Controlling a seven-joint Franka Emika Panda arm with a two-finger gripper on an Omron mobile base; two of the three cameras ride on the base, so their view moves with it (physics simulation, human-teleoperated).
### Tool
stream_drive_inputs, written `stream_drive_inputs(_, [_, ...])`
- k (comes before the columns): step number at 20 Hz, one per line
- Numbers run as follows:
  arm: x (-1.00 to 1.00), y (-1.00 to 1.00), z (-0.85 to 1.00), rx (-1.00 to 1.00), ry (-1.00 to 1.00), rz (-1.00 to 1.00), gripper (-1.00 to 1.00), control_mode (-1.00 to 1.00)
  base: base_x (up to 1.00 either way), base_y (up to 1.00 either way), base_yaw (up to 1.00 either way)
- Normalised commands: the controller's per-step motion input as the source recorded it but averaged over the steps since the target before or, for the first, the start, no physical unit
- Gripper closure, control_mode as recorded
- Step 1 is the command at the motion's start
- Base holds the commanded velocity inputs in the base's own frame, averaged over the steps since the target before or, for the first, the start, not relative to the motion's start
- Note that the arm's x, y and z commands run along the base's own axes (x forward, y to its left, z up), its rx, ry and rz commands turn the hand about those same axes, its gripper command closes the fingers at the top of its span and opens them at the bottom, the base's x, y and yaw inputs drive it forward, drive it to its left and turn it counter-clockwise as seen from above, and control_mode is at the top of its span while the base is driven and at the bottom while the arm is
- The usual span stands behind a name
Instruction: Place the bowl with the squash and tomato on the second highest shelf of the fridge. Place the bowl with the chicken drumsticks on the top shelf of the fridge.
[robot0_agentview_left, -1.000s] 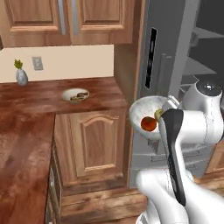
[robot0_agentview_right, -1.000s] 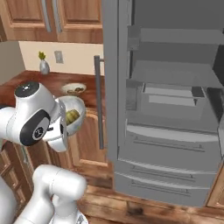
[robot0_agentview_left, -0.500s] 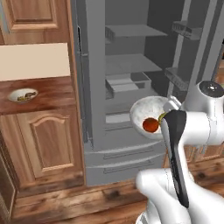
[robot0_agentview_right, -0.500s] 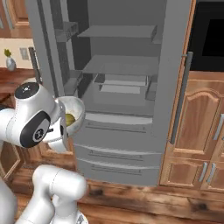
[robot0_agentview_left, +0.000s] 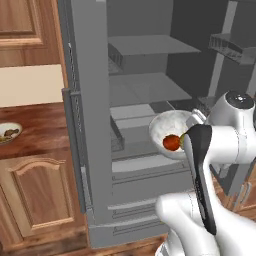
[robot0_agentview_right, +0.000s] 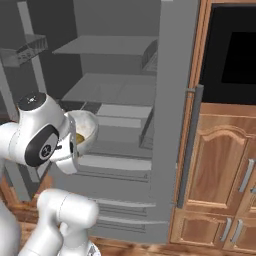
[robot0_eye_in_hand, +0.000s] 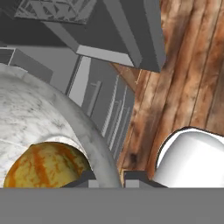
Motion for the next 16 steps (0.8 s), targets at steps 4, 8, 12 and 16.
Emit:
stream_drive_inputs(4, [0.00,0.00,0.00,0.00,0.00,0.00,1.00,1.00,0.66,0.00,0.00])
stream_drive_inputs(8, [0.44,0.02,0.06,0.03,-0.02,-0.02,1.00,-1.00,0.28,0.02,0.00])
stream_drive_inputs(12, [1.00,0.08,0.15,0.08,-0.02,-0.11,1.00,-1.00,0.00,0.00,0.00])
stream_drive_inputs(16, [1.00,0.06,0.10,0.12,-0.05,-0.12,1.00,-1.00,0.00,0.00,0.00])
